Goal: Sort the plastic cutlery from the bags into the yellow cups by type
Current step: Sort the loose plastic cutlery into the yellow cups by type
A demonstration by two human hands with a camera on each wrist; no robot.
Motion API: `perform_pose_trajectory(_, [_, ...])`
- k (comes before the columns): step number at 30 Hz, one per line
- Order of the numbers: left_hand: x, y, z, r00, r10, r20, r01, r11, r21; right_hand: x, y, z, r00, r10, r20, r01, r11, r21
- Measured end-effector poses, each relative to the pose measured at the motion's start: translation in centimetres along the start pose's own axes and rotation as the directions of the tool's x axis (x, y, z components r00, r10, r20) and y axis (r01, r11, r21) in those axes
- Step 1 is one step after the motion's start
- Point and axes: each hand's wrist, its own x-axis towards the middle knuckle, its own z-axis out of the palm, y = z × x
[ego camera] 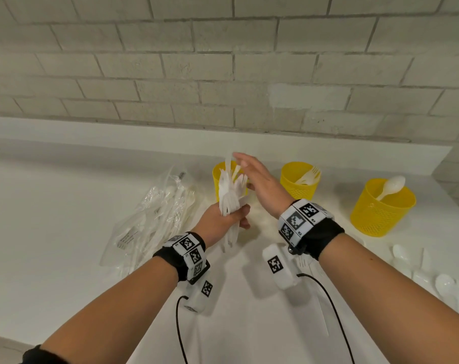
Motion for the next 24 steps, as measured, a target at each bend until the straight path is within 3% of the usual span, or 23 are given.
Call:
perform_pose_trajectory(3, [-0.5,1.9,-0.5,1.0,0.019,0.025,-0.015,0.987,-0.159,-0.4,-0.4,-1.0,0.991,0.099,-0.093,-0.088,0.989,0.118])
perform_pose_trajectory(8, [-1.0,3.3,-0.9,0.993,0.045,0.107,-0.019,0.973,-0.229,-2.1,-0.7,-1.0,0.997,0.069,0.02,-0.071,0.995,0.076])
perform_pose_trajectory(12, [-1.5,3.7,-0.7,0.987,0.048,0.151,-0.013,0.974,-0.225,-2.0,-0.8,-0.4,0.988,0.13,-0.087,-0.118,0.984,0.136])
perform_pose_trajectory(17, [-1.8,3.8,-0.8,0.981,0.05,0.186,-0.021,0.988,-0.154,-1.8,-1.4,0.0,0.991,0.112,-0.077,-0.095,0.975,0.203])
perform_pose_trajectory(24, [-1.6,3.1,-1.1,0.987,0.056,0.149,-0.037,0.991,-0.126,-1.4,-2.2,-0.1,0.984,0.142,-0.112,-0.125,0.982,0.142])
